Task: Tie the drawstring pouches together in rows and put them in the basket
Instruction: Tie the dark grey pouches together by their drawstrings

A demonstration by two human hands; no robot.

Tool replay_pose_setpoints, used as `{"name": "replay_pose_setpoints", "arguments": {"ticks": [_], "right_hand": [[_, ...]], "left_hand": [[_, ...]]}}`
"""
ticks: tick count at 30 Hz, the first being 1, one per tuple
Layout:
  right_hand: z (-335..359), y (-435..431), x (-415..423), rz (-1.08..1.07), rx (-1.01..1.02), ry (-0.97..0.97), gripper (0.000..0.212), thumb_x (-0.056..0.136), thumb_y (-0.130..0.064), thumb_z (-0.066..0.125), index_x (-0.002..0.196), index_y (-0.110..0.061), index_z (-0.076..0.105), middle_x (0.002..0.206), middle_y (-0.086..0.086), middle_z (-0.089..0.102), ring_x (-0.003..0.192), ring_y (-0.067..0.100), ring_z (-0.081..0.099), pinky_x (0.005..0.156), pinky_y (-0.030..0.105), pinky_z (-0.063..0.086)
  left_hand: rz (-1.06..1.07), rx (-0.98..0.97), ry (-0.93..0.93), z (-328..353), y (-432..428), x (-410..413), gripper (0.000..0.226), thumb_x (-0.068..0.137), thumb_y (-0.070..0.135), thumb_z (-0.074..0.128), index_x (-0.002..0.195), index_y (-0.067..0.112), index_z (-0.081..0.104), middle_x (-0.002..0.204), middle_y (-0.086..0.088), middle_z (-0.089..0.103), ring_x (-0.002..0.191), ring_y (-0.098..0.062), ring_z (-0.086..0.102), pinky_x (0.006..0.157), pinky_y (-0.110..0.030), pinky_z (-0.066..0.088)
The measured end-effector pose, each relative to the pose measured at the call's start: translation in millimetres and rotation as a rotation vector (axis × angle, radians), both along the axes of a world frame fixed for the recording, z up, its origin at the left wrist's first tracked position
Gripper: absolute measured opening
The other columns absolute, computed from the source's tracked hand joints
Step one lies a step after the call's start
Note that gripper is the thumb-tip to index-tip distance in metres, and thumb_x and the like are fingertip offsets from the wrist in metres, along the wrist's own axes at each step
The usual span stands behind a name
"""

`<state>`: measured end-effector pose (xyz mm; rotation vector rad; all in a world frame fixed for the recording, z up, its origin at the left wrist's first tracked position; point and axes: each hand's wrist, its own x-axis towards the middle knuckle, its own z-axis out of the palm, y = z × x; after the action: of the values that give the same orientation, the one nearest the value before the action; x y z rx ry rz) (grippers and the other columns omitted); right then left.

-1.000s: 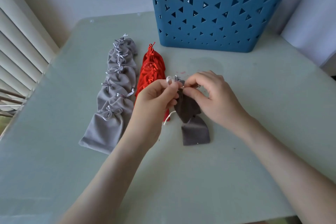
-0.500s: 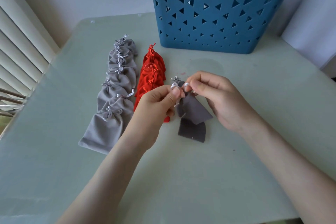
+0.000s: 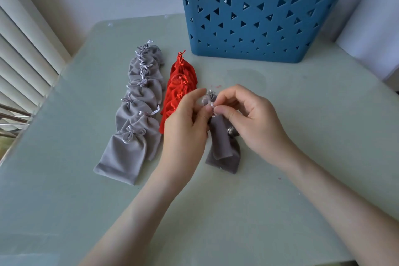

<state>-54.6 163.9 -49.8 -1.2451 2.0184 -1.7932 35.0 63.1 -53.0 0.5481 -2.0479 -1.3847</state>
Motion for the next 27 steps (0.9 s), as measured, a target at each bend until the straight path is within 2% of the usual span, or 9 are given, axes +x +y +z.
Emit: {"name": "replay_pose_setpoints", "arguments": {"ticks": [3, 6, 11, 14, 16, 18, 20, 23, 27], "right_hand": [[1, 0, 1, 0.004, -0.037, -0.012, 0.02, 0.086, -0.006, 0.062, 0.079, -0.025, 0.058, 0.075, -0.014, 0.062, 0.073, 0.002, 0.057, 0.073, 0.013, 0.043], [1, -1, 2, 0.026, -0.078, -0.021, 0.018, 0.084, -0.006, 0.059, 0.079, -0.023, 0.058, 0.077, -0.015, 0.061, 0.076, 0.003, 0.057, 0.075, 0.014, 0.043], [1, -2, 0, 0.042, -0.102, -0.053, 0.021, 0.084, -0.001, 0.058, 0.079, -0.022, 0.06, 0.078, -0.015, 0.063, 0.078, 0.002, 0.058, 0.077, 0.014, 0.043], [0, -2, -1, 0.047, -0.109, -0.075, 0.025, 0.085, 0.004, 0.058, 0.08, -0.02, 0.062, 0.081, -0.015, 0.066, 0.083, 0.003, 0.062, 0.08, 0.015, 0.045], [-1, -2, -2, 0.05, -0.113, -0.083, 0.026, 0.084, 0.003, 0.059, 0.08, -0.022, 0.062, 0.082, -0.013, 0.068, 0.084, 0.004, 0.063, 0.082, 0.016, 0.046], [0, -2, -4, 0.049, -0.122, -0.083, 0.025, 0.083, 0.0, 0.06, 0.08, -0.024, 0.062, 0.082, -0.012, 0.068, 0.084, 0.005, 0.063, 0.083, 0.018, 0.047], [1, -1, -4, 0.049, -0.152, -0.095, 0.024, 0.082, 0.0, 0.061, 0.083, -0.025, 0.062, 0.082, -0.012, 0.068, 0.084, 0.006, 0.063, 0.082, 0.019, 0.047], [3, 0, -4, 0.062, -0.172, -0.092, 0.027, 0.082, 0.002, 0.064, 0.09, -0.024, 0.06, 0.08, -0.009, 0.068, 0.082, 0.007, 0.064, 0.08, 0.019, 0.047], [5, 2, -4, 0.096, -0.138, -0.098, 0.032, 0.083, 0.011, 0.06, 0.09, -0.02, 0.059, 0.078, -0.011, 0.068, 0.079, 0.002, 0.064, 0.075, 0.014, 0.047]], "left_hand": [[0.021, -0.001, 0.05, 4, 3, 2, 0.013, 0.093, 0.016, 0.059, 0.1, 0.019, 0.049, 0.072, -0.001, 0.065, 0.062, -0.019, 0.061, 0.064, -0.046, 0.053], [-0.005, 0.0, 0.057, 7, 4, 3, 0.011, 0.093, 0.015, 0.058, 0.087, 0.023, 0.055, 0.071, 0.007, 0.064, 0.061, -0.013, 0.06, 0.058, -0.036, 0.052], [-0.013, -0.098, 0.049, 3, 4, 3, 0.011, 0.09, 0.028, 0.052, 0.089, 0.028, 0.063, 0.064, 0.018, 0.059, 0.061, -0.009, 0.056, 0.065, -0.044, 0.054], [-0.01, -0.118, 0.034, 3, 4, 3, 0.019, 0.089, 0.028, 0.048, 0.094, 0.026, 0.067, 0.065, 0.015, 0.059, 0.063, -0.01, 0.056, 0.066, -0.042, 0.054], [-0.042, -0.095, 0.024, 3, 3, 3, 0.022, 0.092, 0.024, 0.048, 0.099, 0.019, 0.069, 0.069, 0.01, 0.061, 0.065, -0.012, 0.057, 0.067, -0.04, 0.053], [-0.118, 0.035, 0.028, 4, 3, 2, 0.022, 0.097, 0.017, 0.049, 0.105, 0.012, 0.069, 0.071, 0.001, 0.063, 0.065, -0.016, 0.057, 0.067, -0.034, 0.05], [-0.183, 0.217, 0.046, 6, 3, 2, 0.024, 0.098, 0.009, 0.048, 0.107, 0.012, 0.069, 0.072, 0.001, 0.062, 0.066, -0.012, 0.053, 0.066, -0.022, 0.045], [-0.289, 0.501, 0.068, 11, 2, 2, 0.022, 0.096, 0.003, 0.045, 0.101, 0.008, 0.067, 0.07, 0.007, 0.061, 0.061, -0.002, 0.05, 0.06, -0.013, 0.043], [-0.389, 0.749, 0.036, 12, -1, 4, 0.017, 0.092, 0.006, 0.047, 0.086, 0.001, 0.063, 0.065, 0.002, 0.057, 0.057, -0.003, 0.047, 0.056, -0.011, 0.043]]}}
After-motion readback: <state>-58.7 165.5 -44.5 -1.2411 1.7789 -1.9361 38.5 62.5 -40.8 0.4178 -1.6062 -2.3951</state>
